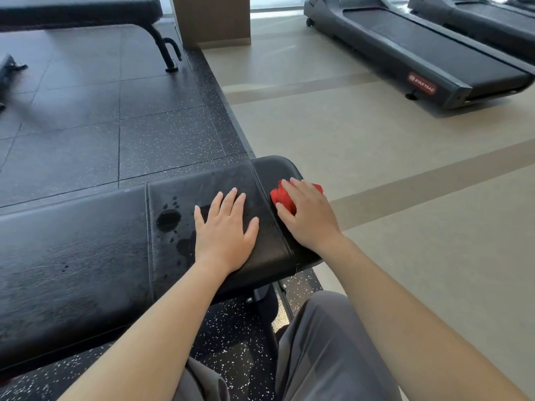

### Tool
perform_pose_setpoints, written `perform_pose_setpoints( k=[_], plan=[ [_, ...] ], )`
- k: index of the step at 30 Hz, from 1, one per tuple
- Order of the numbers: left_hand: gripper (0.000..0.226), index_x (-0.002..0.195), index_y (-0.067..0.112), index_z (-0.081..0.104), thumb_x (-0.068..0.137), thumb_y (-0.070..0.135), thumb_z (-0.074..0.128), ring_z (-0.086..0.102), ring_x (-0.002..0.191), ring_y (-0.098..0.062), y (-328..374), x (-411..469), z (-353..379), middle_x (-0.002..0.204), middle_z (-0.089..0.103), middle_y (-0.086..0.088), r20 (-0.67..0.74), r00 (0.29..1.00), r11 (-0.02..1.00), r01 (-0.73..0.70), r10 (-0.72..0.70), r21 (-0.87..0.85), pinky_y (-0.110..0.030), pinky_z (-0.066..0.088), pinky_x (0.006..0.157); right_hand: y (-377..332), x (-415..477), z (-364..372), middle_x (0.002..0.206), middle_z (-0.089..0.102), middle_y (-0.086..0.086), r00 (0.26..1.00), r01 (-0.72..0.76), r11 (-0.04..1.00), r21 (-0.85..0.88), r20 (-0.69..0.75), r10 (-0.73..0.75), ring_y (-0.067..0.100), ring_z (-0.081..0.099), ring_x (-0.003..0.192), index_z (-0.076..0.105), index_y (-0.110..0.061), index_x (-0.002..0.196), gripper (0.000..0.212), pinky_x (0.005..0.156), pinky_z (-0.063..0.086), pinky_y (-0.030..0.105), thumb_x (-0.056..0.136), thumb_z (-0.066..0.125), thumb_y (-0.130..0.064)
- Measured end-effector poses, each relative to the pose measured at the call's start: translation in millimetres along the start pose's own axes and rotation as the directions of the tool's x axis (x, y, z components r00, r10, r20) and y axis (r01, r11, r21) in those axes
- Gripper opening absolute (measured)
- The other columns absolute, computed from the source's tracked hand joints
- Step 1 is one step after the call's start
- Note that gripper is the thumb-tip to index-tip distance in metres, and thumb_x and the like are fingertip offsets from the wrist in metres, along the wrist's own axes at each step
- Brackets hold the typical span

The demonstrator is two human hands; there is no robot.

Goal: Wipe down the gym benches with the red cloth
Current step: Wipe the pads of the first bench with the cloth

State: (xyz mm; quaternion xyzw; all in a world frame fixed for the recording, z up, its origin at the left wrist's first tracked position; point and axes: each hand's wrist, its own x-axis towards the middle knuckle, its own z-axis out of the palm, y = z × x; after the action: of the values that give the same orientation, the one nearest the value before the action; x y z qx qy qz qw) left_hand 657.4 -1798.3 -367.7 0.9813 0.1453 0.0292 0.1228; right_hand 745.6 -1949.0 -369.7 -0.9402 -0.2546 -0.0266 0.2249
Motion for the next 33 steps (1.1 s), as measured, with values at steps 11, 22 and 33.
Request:
perform_pose_setpoints(
  k=[11,22,33],
  plan=[
    [0.06,0.149,0.026,0.014,0.095,0.049,0.027,-0.004,0.146,-0.013,2.1,5.1,1.0,0.158,0.005,0.009,0.019,1.0,1.0,-0.004,0.004,-0.004,-0.051,-0.005,0.116,3.1,7.0,-0.4,0.14,0.049,0.005,0.998,0.008,0.999,0.054,-0.057,-0.005,0.023,0.04,0.131,0.052,-0.017,0.132,0.048,0.109,0.026,0.033,0.091,0.053,-0.042],
    [0.06,0.149,0.027,0.015,0.095,0.049,0.028,-0.002,0.146,-0.013,1.0,4.8,3.1,0.158,0.007,0.009,0.0,1.0,1.0,-0.005,0.005,0.007,-0.051,-0.004,0.116,11.6,40.4,-7.7,0.14,0.048,0.003,0.999,-0.023,0.988,0.15,0.029,0.019,0.022,0.042,0.129,0.05,-0.02,0.134,0.047,0.108,0.03,0.032,0.092,0.052,-0.041],
    [0.06,0.149,0.026,0.013,0.096,0.049,0.025,-0.002,0.146,-0.014,2.4,2.3,1.9,0.159,0.005,0.008,0.014,1.0,1.0,-0.006,0.006,0.014,-0.05,-0.003,0.116,12.5,-41.8,-12.9,0.134,0.055,0.003,0.995,0.101,0.989,0.111,-0.038,-0.097,0.021,0.046,0.127,0.058,-0.017,0.127,0.047,0.109,0.025,0.028,0.088,0.049,-0.042]
  ],
)
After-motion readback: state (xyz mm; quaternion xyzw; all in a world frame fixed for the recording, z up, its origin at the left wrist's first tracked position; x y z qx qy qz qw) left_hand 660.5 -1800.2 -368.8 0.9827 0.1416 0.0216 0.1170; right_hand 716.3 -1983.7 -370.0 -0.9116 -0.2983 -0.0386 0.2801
